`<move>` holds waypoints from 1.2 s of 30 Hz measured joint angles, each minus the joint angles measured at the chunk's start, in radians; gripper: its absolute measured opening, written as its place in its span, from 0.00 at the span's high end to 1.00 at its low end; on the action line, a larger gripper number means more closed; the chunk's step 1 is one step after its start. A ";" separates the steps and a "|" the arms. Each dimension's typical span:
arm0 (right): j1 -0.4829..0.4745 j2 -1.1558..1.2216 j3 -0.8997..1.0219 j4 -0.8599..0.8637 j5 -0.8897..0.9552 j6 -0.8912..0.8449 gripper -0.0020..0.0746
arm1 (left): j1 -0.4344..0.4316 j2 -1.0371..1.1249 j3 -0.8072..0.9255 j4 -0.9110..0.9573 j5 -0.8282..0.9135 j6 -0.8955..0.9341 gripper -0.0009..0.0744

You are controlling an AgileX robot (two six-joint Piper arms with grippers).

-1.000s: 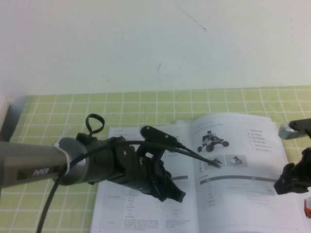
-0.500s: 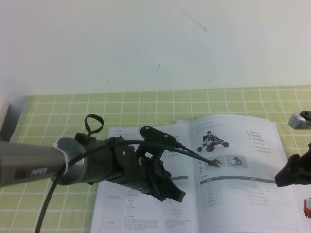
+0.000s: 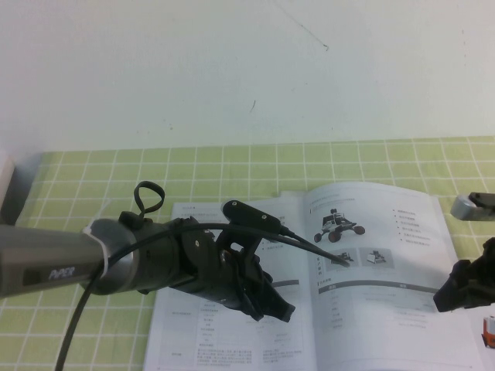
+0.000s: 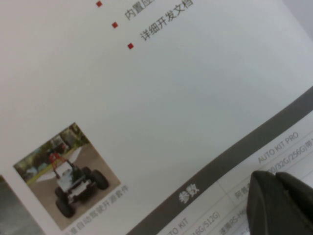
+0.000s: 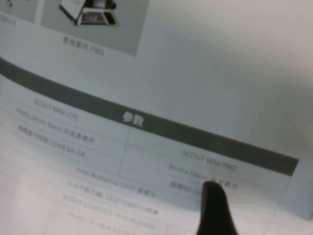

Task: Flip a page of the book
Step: Open the closed book

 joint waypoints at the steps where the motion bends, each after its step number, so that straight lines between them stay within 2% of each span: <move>1: 0.000 0.002 0.000 0.000 0.000 0.000 0.43 | 0.000 0.000 0.000 0.000 0.000 0.000 0.99; 20: 0.000 0.005 0.000 -0.072 0.002 0.045 0.43 | 0.000 0.000 0.000 0.000 0.000 0.000 0.99; 36: -0.009 0.046 -0.005 0.139 0.040 -0.023 0.43 | 0.000 0.000 0.000 0.000 0.000 0.000 0.99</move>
